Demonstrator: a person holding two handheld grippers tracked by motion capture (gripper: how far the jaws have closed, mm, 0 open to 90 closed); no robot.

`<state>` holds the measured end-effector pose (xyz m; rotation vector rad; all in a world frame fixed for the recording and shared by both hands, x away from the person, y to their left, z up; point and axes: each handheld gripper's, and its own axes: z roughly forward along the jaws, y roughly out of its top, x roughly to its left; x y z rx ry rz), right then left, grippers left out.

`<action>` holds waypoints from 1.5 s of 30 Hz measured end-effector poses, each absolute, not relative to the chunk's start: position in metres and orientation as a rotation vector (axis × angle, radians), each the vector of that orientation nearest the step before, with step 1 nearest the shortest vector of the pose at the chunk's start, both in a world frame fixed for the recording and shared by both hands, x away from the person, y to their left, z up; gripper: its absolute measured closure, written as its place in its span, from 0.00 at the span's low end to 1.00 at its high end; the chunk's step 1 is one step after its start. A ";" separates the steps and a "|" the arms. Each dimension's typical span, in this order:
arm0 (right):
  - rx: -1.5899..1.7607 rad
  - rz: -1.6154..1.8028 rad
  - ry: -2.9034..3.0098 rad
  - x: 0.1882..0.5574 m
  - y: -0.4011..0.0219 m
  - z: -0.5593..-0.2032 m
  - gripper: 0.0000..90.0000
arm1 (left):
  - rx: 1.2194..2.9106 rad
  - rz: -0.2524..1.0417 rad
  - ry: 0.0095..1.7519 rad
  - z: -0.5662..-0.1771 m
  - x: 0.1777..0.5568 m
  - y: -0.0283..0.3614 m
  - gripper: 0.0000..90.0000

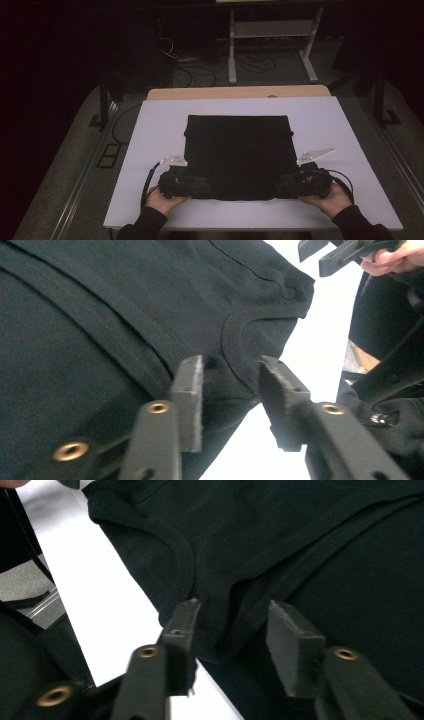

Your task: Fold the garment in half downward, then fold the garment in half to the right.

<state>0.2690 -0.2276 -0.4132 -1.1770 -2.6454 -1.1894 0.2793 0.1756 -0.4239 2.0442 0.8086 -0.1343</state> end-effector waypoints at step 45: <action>-1.104 -1.376 -2.763 0.305 -0.197 -0.376 0.00 | 1.963 0.141 0.754 -0.421 0.273 0.189 0.00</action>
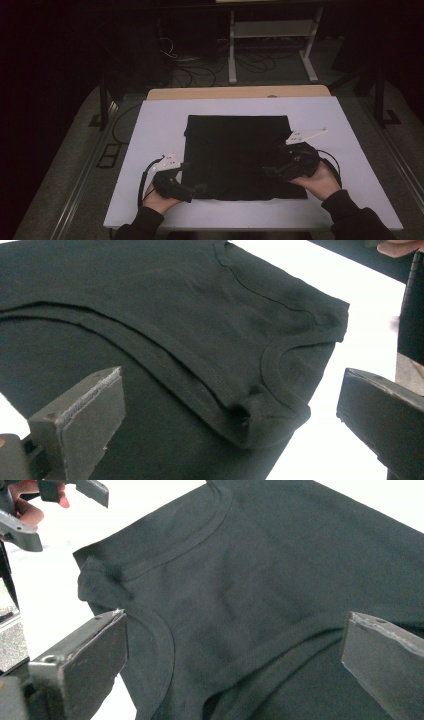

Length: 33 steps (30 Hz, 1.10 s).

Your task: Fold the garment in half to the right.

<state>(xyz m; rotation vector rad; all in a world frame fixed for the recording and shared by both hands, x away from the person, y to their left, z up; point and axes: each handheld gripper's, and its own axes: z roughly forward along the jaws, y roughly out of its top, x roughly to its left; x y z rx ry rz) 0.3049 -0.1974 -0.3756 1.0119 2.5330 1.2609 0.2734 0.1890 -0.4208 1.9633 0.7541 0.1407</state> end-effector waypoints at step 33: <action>0.949 1.304 2.532 0.360 -0.159 -0.357 0.00 | 1.990 0.213 0.809 -0.424 0.269 0.221 0.00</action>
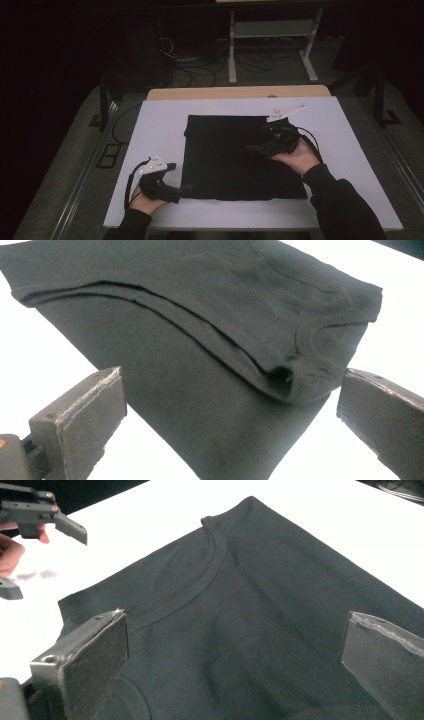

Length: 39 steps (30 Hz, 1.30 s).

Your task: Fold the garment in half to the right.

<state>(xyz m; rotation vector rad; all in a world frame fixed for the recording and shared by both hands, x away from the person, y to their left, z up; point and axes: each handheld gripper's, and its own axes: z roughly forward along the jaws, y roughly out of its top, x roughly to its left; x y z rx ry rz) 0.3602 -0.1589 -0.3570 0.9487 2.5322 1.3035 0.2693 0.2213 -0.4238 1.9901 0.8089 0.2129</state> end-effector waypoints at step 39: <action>0.865 1.263 2.603 0.437 -0.079 -0.349 0.00 | 2.099 0.150 0.837 -0.439 0.257 0.225 0.00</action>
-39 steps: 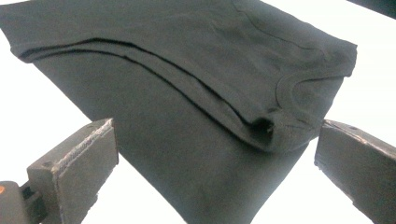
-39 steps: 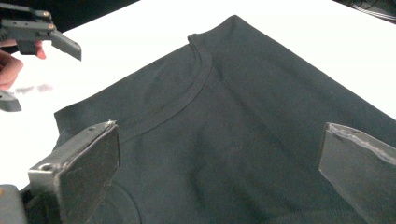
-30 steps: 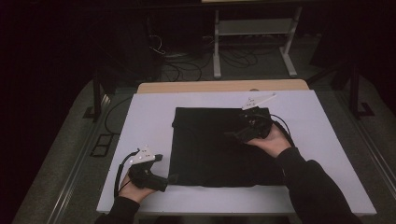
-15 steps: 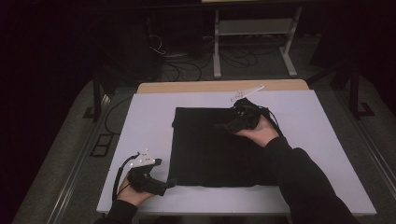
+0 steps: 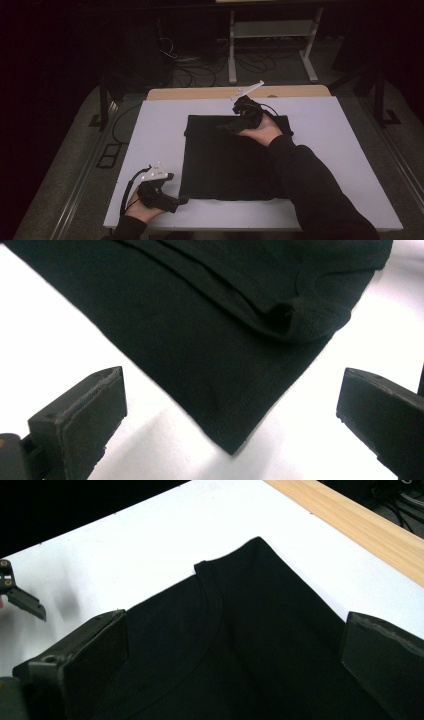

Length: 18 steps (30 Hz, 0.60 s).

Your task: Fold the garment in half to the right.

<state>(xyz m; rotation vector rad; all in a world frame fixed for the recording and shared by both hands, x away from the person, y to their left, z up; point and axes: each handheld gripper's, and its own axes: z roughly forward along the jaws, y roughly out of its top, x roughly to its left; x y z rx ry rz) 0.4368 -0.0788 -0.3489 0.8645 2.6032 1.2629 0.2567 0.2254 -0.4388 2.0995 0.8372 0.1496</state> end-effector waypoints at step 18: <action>0.786 1.232 2.660 0.459 -0.026 -0.349 0.00 | 2.183 0.102 0.826 -0.450 0.258 0.216 0.00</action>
